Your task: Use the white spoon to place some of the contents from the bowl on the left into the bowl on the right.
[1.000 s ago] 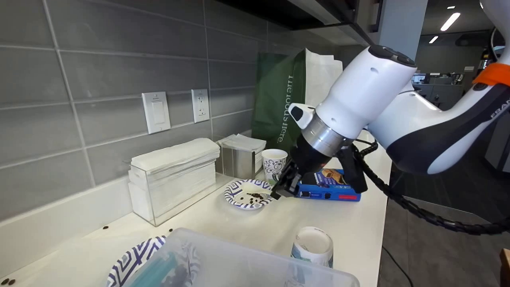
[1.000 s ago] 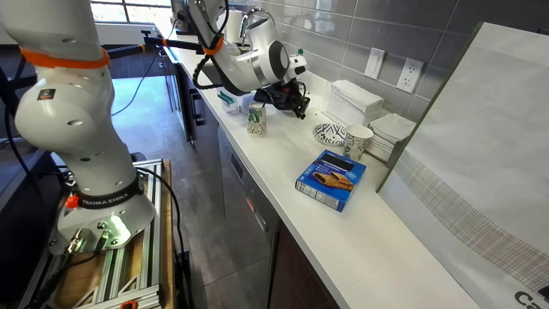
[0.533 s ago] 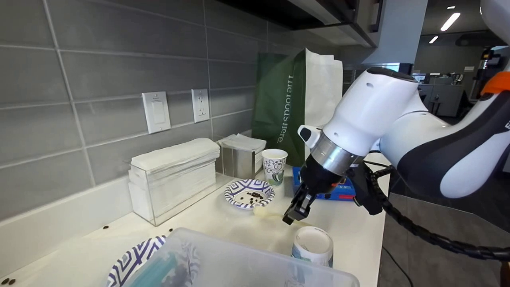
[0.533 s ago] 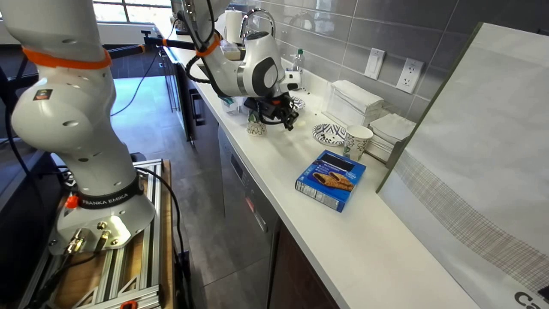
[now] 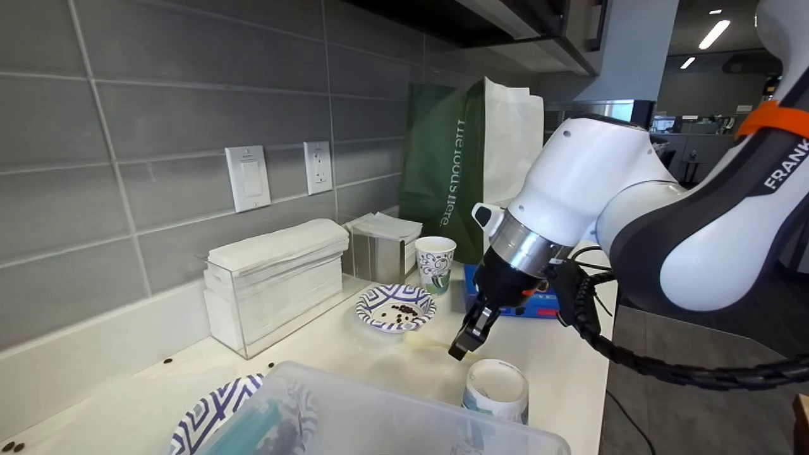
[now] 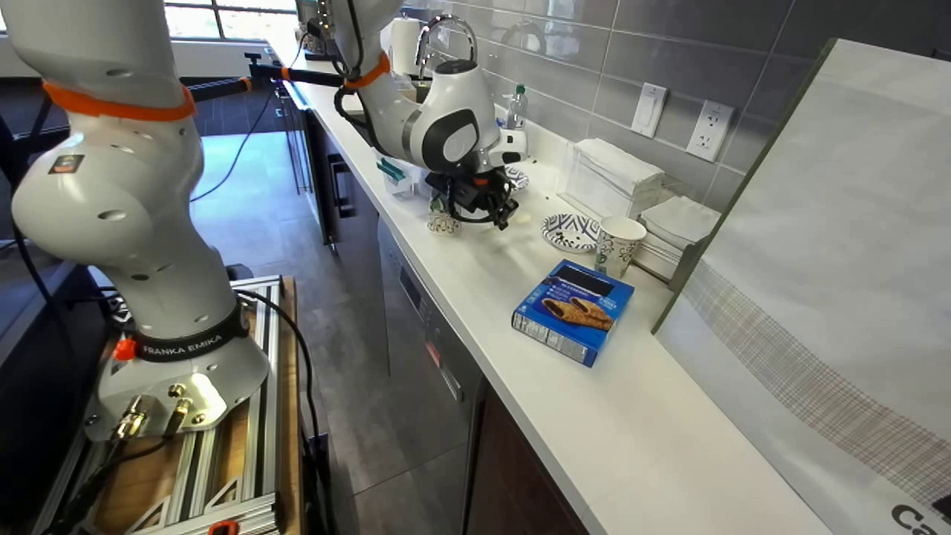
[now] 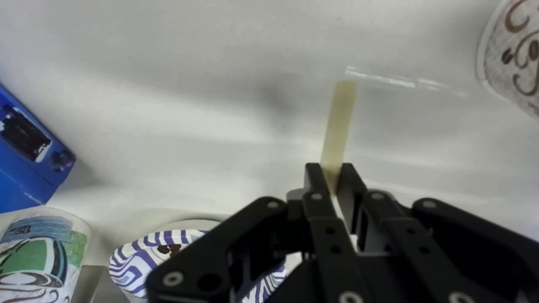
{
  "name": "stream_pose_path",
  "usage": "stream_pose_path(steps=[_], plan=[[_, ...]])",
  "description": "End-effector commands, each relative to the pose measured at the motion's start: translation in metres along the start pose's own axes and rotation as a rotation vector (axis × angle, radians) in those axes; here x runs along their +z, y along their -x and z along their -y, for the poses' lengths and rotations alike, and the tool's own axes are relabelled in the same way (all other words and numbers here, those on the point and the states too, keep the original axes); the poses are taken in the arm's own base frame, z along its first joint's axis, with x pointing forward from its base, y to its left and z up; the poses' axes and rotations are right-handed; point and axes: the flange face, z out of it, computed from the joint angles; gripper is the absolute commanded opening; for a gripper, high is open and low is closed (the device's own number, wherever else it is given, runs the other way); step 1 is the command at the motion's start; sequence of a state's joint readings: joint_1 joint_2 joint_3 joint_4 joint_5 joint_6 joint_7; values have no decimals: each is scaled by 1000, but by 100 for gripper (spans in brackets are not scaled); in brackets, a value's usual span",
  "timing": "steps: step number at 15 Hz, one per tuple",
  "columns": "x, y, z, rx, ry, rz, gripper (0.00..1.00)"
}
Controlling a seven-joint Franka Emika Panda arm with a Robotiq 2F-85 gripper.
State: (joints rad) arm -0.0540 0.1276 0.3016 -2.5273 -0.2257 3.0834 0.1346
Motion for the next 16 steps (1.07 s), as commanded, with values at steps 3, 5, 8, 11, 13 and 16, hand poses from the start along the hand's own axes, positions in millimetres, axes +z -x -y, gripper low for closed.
stream_pose_path(steps=[3,5,8,11,13,16], plan=[[11,3,-12,4,-30,50,3],[11,3,-18,0,-29,60,3],[10,3,-22,-14,-33,83,38],[3,-2,-18,-46,-36,85,53],[-9,-7,-11,-77,-28,82,68],[-26,-14,5,-100,-28,103,90]])
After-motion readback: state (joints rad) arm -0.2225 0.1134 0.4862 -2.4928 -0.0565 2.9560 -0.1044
